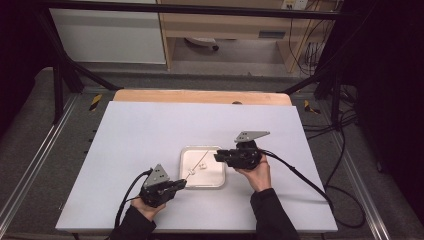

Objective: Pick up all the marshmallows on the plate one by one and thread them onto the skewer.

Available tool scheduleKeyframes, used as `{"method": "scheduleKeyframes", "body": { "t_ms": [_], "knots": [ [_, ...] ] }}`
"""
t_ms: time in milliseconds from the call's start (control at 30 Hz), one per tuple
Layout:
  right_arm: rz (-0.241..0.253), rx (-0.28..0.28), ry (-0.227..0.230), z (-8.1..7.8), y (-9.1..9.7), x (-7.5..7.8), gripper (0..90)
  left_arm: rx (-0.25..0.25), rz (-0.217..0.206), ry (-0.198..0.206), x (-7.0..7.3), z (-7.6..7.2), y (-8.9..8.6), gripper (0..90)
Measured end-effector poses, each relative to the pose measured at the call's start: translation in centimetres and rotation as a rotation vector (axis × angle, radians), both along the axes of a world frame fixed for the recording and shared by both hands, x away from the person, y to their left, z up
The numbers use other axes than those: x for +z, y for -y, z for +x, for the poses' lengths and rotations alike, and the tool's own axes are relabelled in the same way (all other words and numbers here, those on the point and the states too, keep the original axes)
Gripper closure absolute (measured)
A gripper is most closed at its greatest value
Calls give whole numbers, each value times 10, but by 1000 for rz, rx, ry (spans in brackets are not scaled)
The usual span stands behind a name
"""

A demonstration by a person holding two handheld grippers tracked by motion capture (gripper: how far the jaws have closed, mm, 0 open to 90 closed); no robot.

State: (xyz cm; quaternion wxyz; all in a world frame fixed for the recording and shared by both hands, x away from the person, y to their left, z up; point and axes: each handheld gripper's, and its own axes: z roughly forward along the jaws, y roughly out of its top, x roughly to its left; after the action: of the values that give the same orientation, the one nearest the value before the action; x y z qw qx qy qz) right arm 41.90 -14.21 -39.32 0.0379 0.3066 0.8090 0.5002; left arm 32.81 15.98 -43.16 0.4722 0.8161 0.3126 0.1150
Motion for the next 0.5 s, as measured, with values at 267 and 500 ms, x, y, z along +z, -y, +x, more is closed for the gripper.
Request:
{"method": "scheduleKeyframes", "body": {
  "t_ms": [267,500],
  "knots": [
    [77,-11,1,-8,15,12,740,-5,2,5,0,-1,1,876],
    [160,-13,-2,-13,20,22,744,-16,2,8,0,-2,3,876]
  ]
}}
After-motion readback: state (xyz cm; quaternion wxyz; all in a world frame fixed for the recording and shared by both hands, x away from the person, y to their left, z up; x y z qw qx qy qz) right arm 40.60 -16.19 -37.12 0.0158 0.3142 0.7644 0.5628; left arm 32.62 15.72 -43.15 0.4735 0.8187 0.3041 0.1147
